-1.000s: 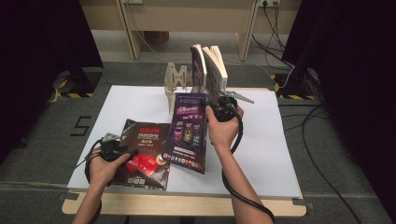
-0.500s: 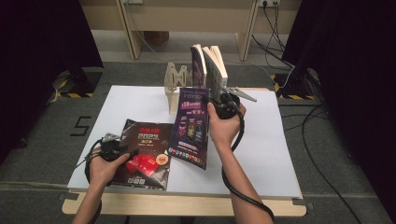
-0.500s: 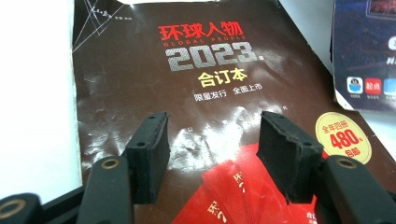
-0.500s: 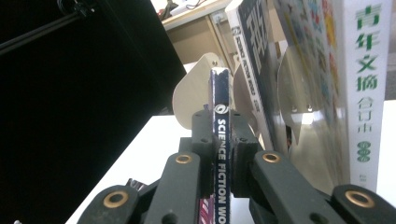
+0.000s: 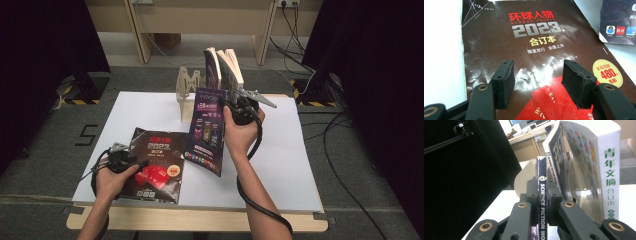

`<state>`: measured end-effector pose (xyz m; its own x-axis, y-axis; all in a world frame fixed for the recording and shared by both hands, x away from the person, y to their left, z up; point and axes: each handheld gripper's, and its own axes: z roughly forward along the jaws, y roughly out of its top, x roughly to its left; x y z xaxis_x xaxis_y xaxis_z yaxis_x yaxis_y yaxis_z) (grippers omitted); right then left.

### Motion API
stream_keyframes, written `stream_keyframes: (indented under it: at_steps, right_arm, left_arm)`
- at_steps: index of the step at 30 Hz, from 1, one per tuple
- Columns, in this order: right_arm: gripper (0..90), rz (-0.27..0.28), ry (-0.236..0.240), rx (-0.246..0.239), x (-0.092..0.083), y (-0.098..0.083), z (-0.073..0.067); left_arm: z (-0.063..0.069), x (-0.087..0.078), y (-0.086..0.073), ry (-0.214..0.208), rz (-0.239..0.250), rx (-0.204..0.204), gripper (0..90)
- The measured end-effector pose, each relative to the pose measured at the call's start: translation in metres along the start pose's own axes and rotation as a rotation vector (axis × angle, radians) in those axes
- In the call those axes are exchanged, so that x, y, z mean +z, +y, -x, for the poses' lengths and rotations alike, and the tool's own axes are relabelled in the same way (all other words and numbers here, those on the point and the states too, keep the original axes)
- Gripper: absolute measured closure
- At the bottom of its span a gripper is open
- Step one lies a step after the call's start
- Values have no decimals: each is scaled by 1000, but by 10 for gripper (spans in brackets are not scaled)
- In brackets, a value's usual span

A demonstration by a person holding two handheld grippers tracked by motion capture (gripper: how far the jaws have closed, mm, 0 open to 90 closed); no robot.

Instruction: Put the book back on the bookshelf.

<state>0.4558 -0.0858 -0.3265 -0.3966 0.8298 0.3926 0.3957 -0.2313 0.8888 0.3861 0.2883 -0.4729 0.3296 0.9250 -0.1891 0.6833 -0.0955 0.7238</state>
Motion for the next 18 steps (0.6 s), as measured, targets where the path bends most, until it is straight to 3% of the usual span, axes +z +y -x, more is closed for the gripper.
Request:
stream_keyframes:
  at_steps: [18]
  right_arm:
    - [845, 52, -21, -32, -1, 11, -5]
  left_arm:
    - [-3, 2, -1, 1, -7, 0, 423]
